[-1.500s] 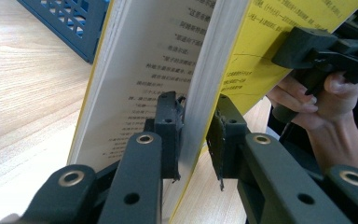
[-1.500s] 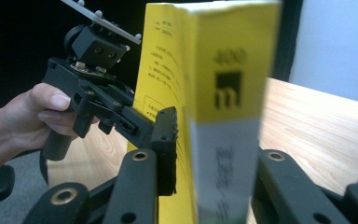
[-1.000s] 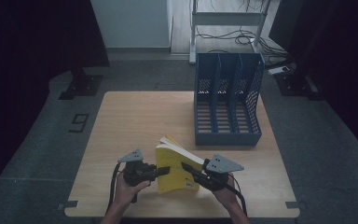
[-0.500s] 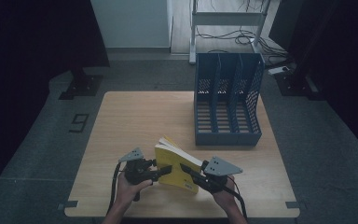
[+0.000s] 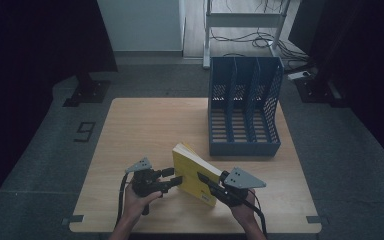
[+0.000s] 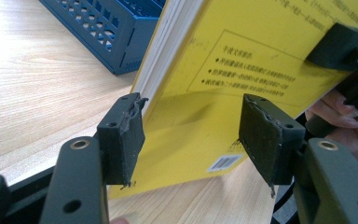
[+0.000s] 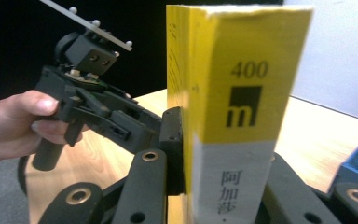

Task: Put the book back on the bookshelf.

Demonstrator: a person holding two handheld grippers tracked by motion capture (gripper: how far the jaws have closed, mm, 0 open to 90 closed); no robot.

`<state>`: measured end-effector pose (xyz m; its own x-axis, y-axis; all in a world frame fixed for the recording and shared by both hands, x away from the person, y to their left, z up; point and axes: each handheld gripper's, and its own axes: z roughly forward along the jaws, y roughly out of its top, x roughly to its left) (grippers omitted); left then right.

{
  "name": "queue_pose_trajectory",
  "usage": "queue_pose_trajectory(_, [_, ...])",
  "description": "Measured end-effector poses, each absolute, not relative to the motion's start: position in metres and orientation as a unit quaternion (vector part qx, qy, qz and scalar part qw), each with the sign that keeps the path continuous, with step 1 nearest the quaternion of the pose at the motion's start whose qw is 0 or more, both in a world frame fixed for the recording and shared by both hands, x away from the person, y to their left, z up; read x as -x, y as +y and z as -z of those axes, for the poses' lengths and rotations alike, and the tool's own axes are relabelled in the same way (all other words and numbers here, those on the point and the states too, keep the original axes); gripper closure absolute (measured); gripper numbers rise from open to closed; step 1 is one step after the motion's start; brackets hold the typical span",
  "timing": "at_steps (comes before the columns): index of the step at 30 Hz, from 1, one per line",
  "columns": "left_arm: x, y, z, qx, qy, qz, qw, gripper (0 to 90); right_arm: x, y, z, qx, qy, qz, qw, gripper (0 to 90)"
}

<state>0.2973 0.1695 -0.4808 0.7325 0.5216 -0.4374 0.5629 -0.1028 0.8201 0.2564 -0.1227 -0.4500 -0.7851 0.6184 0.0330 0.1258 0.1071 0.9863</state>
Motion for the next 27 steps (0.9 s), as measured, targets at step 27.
queue_pose_trajectory(27, [-0.302,0.173,0.486,-0.754,0.388,0.042,0.529,37.7,-0.254,-0.132,0.432,-0.281,0.695,-0.618,0.236,74.8])
